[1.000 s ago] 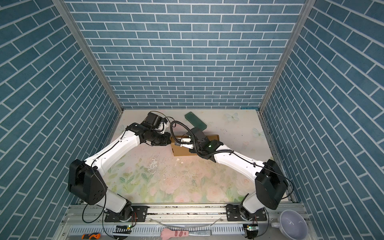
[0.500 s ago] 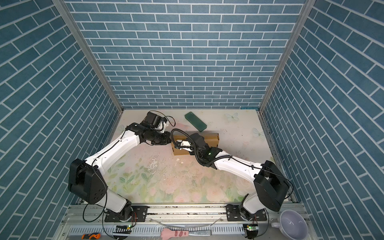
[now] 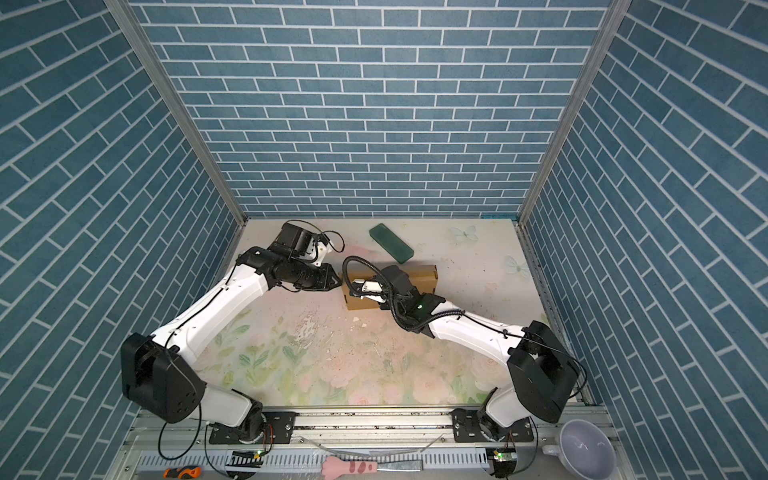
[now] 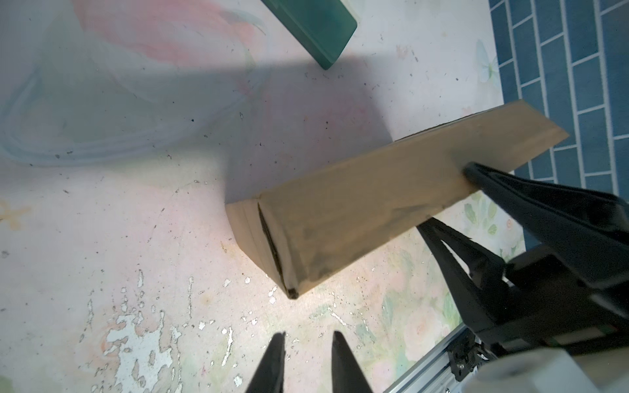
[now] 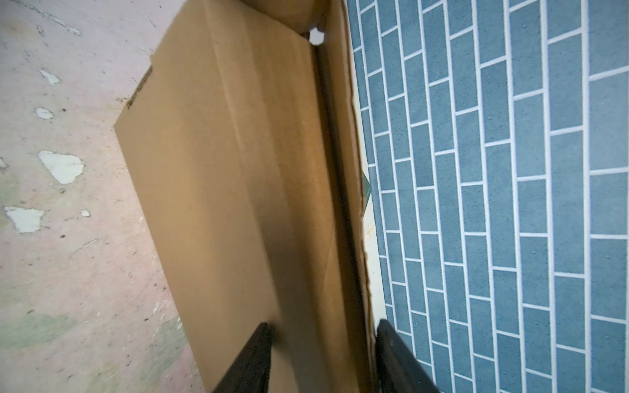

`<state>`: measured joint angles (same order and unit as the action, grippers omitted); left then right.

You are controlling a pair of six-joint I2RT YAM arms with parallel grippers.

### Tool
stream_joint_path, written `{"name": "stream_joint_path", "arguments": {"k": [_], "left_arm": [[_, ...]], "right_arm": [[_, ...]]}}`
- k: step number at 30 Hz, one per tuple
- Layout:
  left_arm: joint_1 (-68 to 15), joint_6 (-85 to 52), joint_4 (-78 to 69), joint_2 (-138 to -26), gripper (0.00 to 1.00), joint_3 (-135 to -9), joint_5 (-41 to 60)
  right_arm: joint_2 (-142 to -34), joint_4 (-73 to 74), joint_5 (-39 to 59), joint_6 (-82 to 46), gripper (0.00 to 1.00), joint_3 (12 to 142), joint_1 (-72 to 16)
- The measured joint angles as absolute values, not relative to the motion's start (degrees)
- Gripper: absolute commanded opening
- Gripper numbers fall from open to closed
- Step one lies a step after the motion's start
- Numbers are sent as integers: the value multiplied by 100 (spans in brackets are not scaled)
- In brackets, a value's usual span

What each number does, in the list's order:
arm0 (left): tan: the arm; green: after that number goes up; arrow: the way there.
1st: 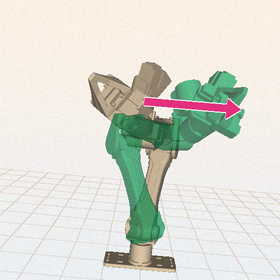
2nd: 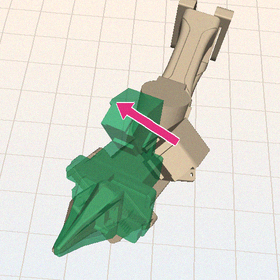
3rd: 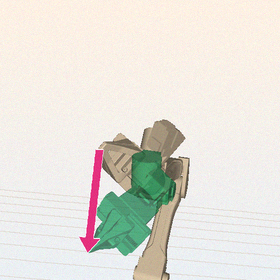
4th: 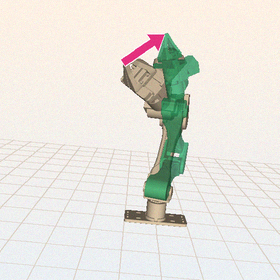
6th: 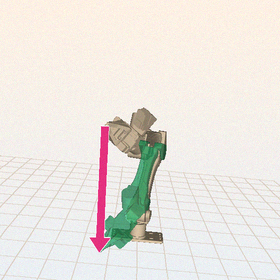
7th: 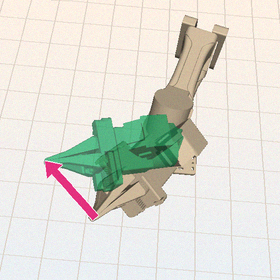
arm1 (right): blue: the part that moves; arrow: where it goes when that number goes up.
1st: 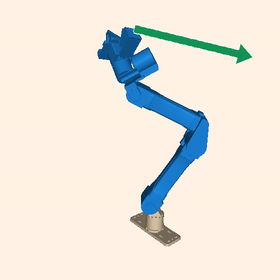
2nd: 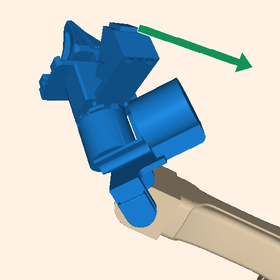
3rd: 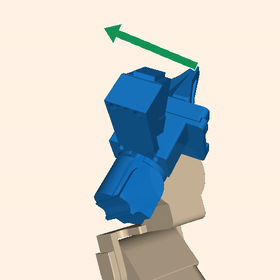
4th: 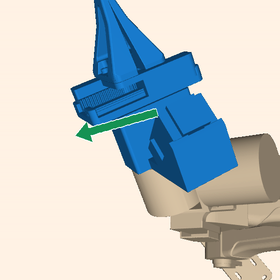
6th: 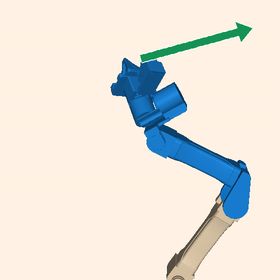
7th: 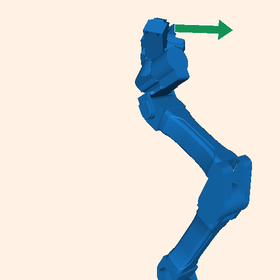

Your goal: Fold the paper box

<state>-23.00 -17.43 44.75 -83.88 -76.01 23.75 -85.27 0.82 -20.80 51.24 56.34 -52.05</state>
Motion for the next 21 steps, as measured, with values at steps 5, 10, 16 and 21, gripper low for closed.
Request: {"name": "stream_joint_path", "arguments": {"k": [5,10,16,21], "left_arm": [[-2156,-1796,4460,-8357,40,-7618,2451],[-2156,-1977,4333,-8628,42,-7651,2552],[-2154,-2443,3833,-8705,41,-7658,2585],[-2156,-2790,3395,-8794,32,-7658,2646]], "right_arm": [[-8527,82,-2038,5098,48,5634,-5194],[-8527,71,-2023,5083,45,5634,-5186],[-8527,58,-2010,5078,41,5634,-5186],[-8527,51,-2005,5076,41,5634,-5186]]}}
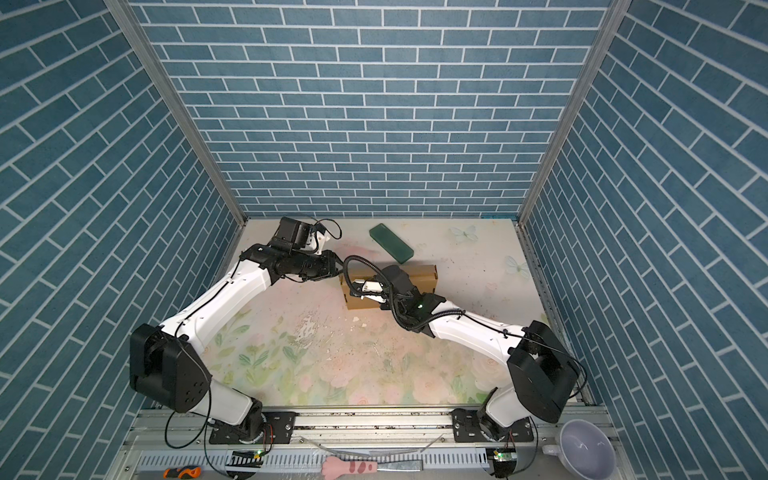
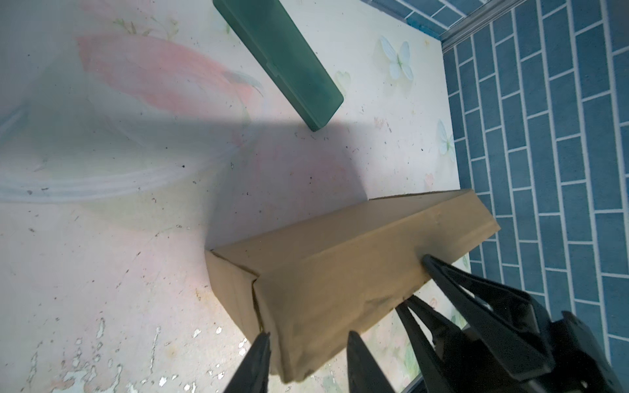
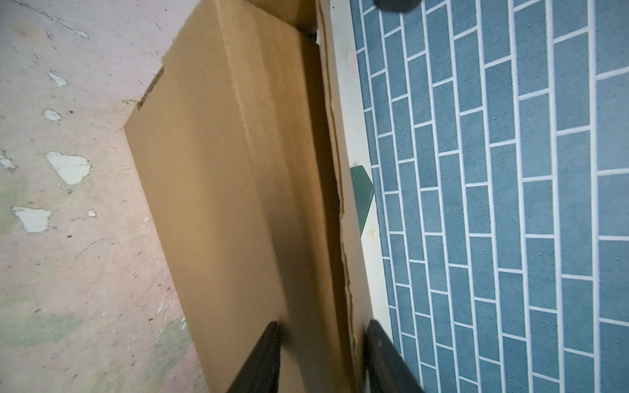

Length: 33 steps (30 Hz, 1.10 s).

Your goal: Fold the paper box

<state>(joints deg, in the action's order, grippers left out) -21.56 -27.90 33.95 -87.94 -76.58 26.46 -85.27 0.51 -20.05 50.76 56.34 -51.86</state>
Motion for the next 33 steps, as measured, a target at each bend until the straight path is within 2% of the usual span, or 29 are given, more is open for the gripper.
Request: {"name": "stream_joint_path", "arguments": {"k": [4,18,23,27,33], "left_arm": [[-2167,-2818,3330,-8860,27,-7644,2670],[-2235,-2762,3041,-8731,26,-7057,2676],[-2235,-2755,2797,-8698,25,-6888,2681],[-2237,-2744,2681,-8680,25,-6831,2685],[-2239,-2716,2665,-8674,26,-6823,2668]], "right_arm": [[-8527,49,-2003,5076,41,5634,-5186],[-8541,-75,-1914,4952,45,5640,-5179],[-8541,-172,-1833,4816,54,5642,-5155],[-8510,-362,-1601,4578,65,5701,-5048],[-8156,-1000,-755,3662,74,5913,-4609]]}}
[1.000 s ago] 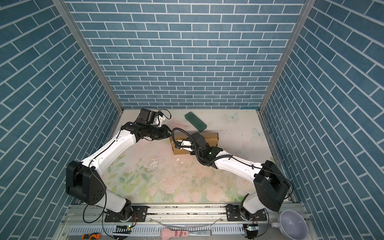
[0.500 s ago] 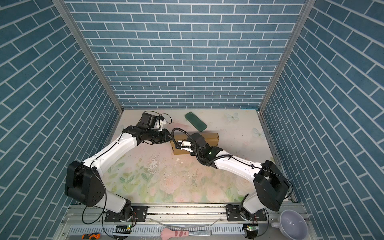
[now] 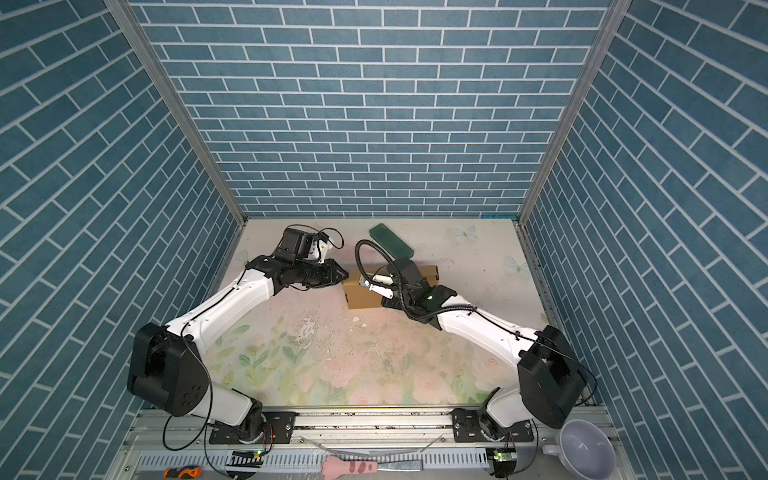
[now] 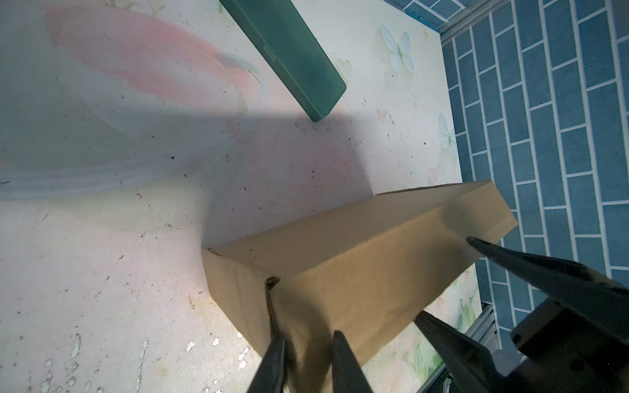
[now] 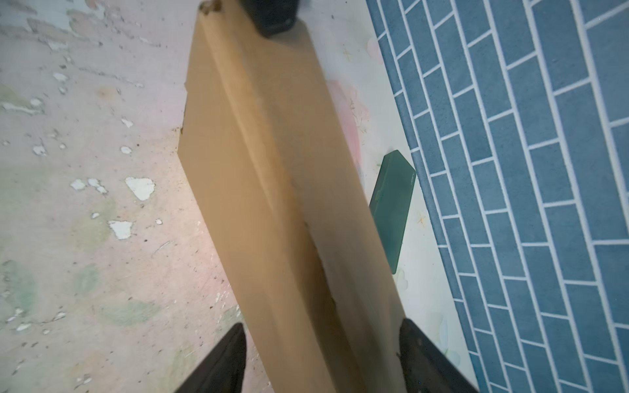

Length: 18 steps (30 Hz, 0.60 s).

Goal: Fold the paper box
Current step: 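Lift the right gripper off the box and move it to the box's end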

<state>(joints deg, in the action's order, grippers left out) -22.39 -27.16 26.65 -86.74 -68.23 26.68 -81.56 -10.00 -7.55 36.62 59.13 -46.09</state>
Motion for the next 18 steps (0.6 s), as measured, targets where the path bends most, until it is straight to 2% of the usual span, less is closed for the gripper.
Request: {"name": "stream_joint_path", "arguments": {"k": [4,9,12,15,18], "left_arm": [[-2244,-2672,2696,-8674,26,-6838,2659],[-2257,-2620,2779,-8689,26,-6888,2633],[-2263,-2604,2840,-8705,26,-6932,2617],[-2268,-2585,2877,-8711,26,-6952,2611],[-2270,-2567,2884,-8713,26,-6956,2611]], "right_arm": [[-7537,-1260,-34,2628,74,5970,-4047],[-6910,-1857,272,731,56,6261,-3037],[-6965,-2657,679,-486,55,6729,-2141],[-7203,-3341,1553,-1402,54,6973,-1251],[-7494,-3881,2268,-2003,57,6980,-829]]}}
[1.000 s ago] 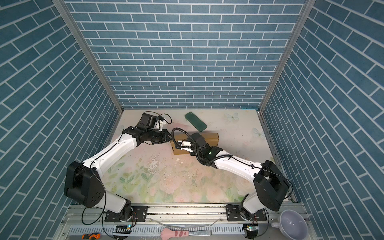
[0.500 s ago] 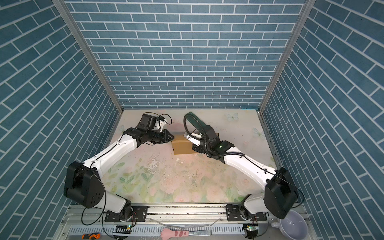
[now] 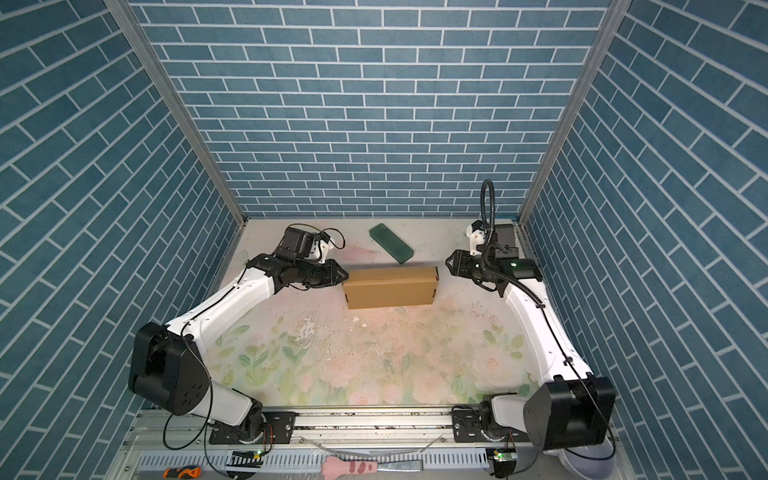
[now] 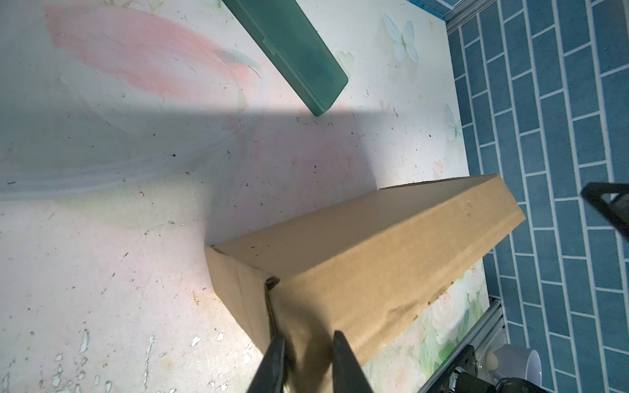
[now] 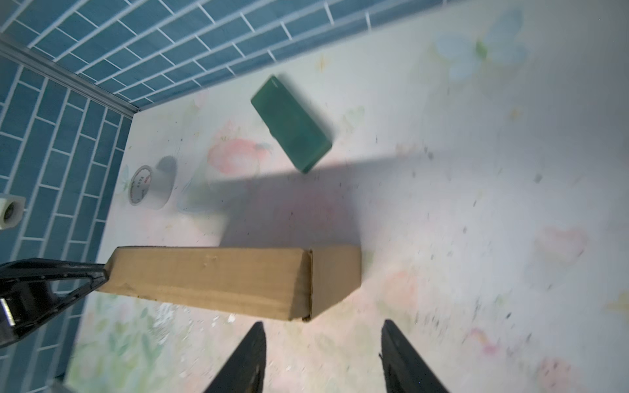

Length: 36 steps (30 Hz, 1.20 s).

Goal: Fold the paper box
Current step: 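Lift the right gripper off the box and move it to the box's end, then grip the box's end with the right gripper while the left holds the other end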

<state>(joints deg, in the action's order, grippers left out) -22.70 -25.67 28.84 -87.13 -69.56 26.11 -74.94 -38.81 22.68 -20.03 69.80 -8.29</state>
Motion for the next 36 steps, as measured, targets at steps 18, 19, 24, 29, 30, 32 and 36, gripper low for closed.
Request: {"name": "stream_joint_path", "arguments": {"k": [18,19,24,29,30,32,36], "left_arm": [[-2270,-2541,2880,-8724,25,-6963,2604],[-2270,-2541,2880,-8724,26,-6963,2604],[-2274,-2528,2875,-8726,25,-6956,2602],[-2274,-2504,2637,-8654,23,-6753,2571],[-2276,-2504,2576,-8624,23,-6692,2574],[-2276,-2504,2464,-8584,23,-6611,2574],[-2276,-2502,2383,-8604,24,-6606,2567]], "right_arm": [[-8318,-3997,3857,-2823,43,6945,-781],[-8353,-3999,3844,-2818,40,6932,-781],[-8497,-3970,3798,-2749,29,6761,-781],[-8621,-3900,3632,-2655,27,6541,-779],[-8670,-3903,3577,-2652,27,6482,-777],[-8757,-3927,3452,-2652,28,6423,-770],[-8759,-3920,3437,-2665,39,6423,-770]]}}
